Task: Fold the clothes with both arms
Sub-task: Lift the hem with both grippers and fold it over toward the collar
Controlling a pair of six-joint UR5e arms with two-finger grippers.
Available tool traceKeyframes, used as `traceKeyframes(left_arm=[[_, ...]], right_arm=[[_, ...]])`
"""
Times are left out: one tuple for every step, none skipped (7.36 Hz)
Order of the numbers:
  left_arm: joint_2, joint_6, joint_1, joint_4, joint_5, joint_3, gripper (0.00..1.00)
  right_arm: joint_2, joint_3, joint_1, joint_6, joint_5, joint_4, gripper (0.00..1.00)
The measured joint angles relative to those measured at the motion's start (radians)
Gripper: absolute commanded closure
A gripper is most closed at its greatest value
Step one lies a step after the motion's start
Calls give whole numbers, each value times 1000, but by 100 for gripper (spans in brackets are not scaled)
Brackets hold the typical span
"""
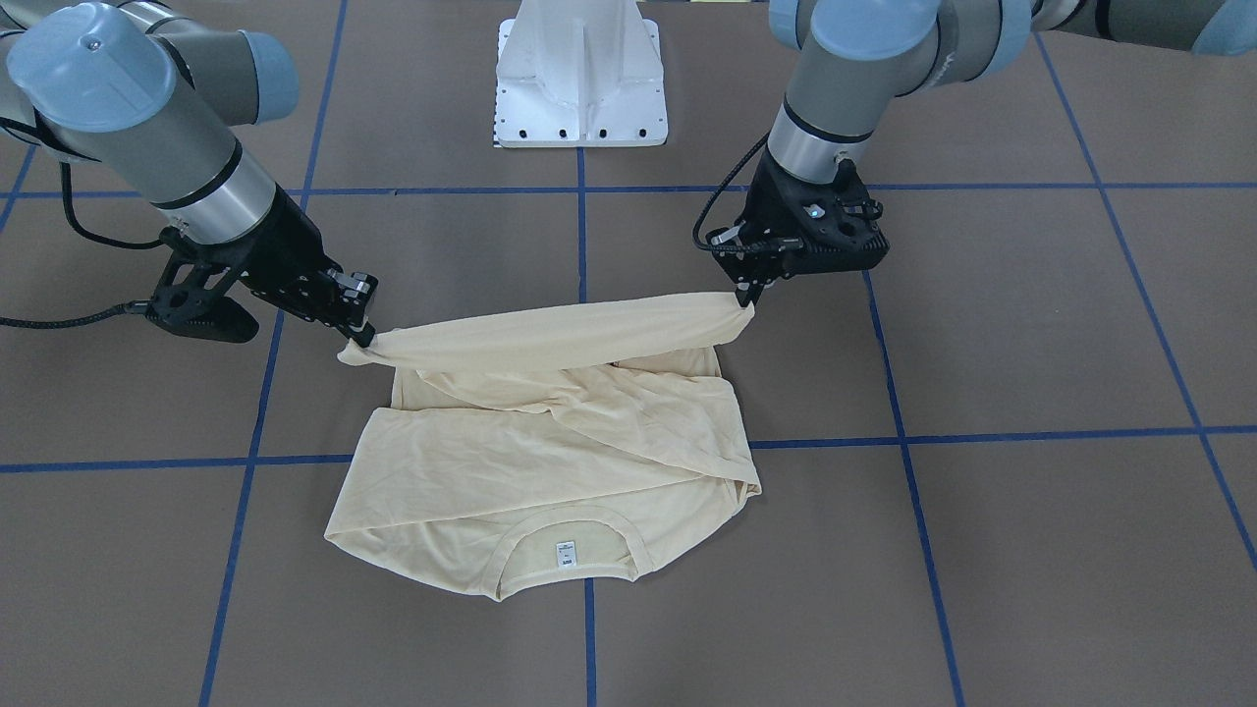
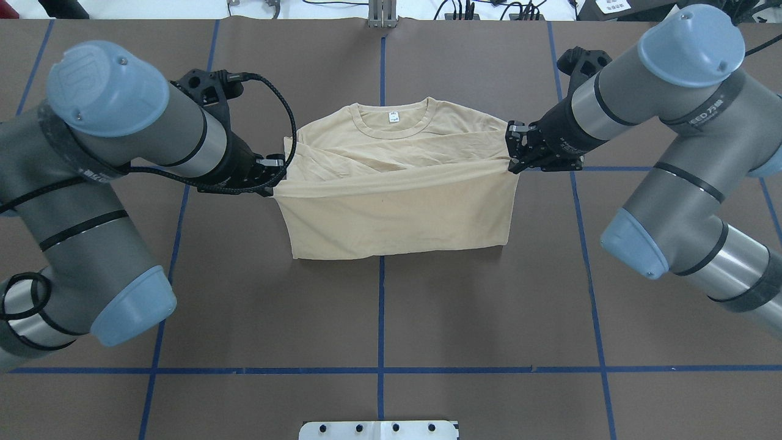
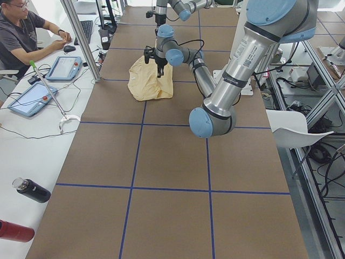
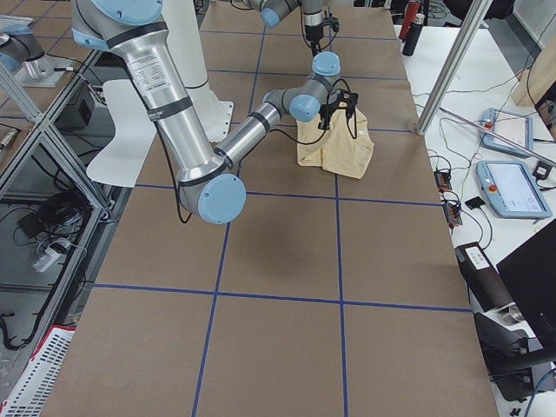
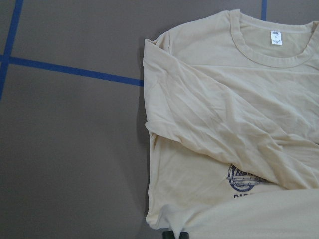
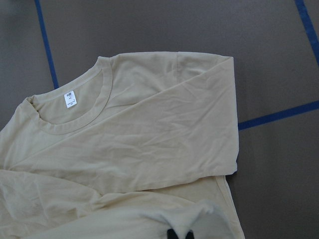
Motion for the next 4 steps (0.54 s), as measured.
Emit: traceKeyframes(left_arm=[[-8, 9, -19, -36, 1, 47, 100], [-18, 11, -31, -101, 2, 109, 100], [-41, 7, -36, -188, 3, 199, 100], [-79, 2, -38, -279, 4, 311, 100]], right_arm=[[44, -57, 6, -3, -11, 1, 100], [84, -119, 9, -5, -28, 2, 100], [116, -174, 10, -7, -44, 3, 100], [140, -222, 10, -9, -57, 15, 100]])
